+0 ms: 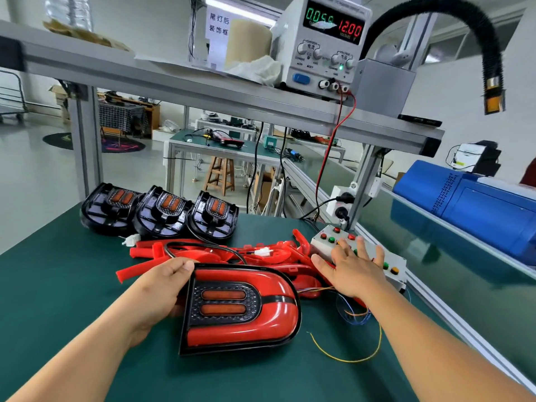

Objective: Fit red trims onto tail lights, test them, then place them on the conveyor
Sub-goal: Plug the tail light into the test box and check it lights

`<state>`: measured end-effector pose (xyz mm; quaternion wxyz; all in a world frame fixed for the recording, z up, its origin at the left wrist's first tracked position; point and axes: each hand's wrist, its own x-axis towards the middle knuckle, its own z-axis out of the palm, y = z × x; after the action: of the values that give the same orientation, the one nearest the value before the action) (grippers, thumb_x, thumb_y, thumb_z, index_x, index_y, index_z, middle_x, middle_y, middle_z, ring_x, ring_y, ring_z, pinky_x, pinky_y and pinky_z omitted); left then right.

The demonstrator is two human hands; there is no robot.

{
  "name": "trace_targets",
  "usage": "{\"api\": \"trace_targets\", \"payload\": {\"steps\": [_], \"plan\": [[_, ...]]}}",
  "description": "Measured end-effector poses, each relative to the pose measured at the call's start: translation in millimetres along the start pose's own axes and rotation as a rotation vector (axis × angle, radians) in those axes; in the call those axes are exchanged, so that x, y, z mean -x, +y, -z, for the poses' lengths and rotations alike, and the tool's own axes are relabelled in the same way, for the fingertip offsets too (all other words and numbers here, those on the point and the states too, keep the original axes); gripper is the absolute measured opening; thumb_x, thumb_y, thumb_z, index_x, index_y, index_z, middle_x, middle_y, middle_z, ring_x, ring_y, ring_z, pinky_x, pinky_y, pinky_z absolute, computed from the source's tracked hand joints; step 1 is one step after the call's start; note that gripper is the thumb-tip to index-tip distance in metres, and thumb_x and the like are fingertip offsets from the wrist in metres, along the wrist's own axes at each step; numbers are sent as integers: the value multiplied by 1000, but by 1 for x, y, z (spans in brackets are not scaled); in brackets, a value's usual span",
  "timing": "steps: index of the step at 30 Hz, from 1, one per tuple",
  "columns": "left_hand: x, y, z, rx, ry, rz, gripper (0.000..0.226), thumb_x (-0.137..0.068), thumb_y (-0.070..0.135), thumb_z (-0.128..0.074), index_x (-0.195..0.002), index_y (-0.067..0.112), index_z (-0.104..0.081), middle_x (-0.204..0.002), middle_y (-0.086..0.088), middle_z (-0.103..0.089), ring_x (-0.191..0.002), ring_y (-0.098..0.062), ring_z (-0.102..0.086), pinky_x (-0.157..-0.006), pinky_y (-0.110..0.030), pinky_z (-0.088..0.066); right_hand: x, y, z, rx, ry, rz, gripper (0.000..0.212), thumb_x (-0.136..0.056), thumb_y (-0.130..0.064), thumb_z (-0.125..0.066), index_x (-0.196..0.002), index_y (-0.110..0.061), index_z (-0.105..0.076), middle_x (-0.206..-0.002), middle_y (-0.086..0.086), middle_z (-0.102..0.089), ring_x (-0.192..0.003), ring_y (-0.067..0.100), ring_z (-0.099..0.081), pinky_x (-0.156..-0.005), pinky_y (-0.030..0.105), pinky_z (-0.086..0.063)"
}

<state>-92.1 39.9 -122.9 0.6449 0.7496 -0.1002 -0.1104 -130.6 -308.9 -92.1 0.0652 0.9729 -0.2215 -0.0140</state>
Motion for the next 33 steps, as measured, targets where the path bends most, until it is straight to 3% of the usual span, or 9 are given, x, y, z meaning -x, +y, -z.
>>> {"api": "trace_targets", "payload": {"steps": [4, 11, 20, 29, 33], "plan": [[-3, -1, 0, -31, -8, -16, 32, -105, 36, -40, -97, 25, -68, -108, -5, -72, -116, -30, -58, -95, -39, -46, -4, -1, -3, 34, 19, 0, 104, -76, -84, 8, -154, -22, -23, -165, -2, -1, -150, 19, 18, -114, 58, 14], [-6, -3, -1, -60, 48, -61, 30, -104, 34, -41, -98, 23, -68, -107, -1, -72, -106, -15, -59, -78, -23, -40, -3, -3, -9, 69, 40, 3, 115, -66, -85, 16, -156, -21, -14, -165, -2, 1, -150, 18, 18, -114, 58, 16], [-7, -3, -1, -70, 78, -78, 28, -104, 35, -41, -98, 27, -68, -105, 6, -70, -100, -5, -57, -75, -19, -37, -4, -4, -11, 70, 48, 2, 123, -58, -86, 21, -157, -18, -8, -165, 0, 1, -150, 18, 16, -112, 56, 18], [-8, -5, -2, -57, 65, -75, 30, -104, 34, -42, -99, 19, -67, -106, -1, -70, -94, -12, -57, -76, -21, -39, -4, -8, -7, 21, 36, -7, 120, -61, -86, 14, -156, -16, -13, -165, 3, -2, -152, 18, 4, -116, 55, 10], [-6, -4, -3, -37, 69, -65, 29, -104, 34, -42, -91, 24, -67, -92, 8, -65, -86, -6, -51, -71, -19, -37, -7, -12, -7, -11, 63, 11, 119, -63, -85, 12, -156, -15, -13, -165, 1, 3, -151, 16, 8, -117, 55, 9]]}}
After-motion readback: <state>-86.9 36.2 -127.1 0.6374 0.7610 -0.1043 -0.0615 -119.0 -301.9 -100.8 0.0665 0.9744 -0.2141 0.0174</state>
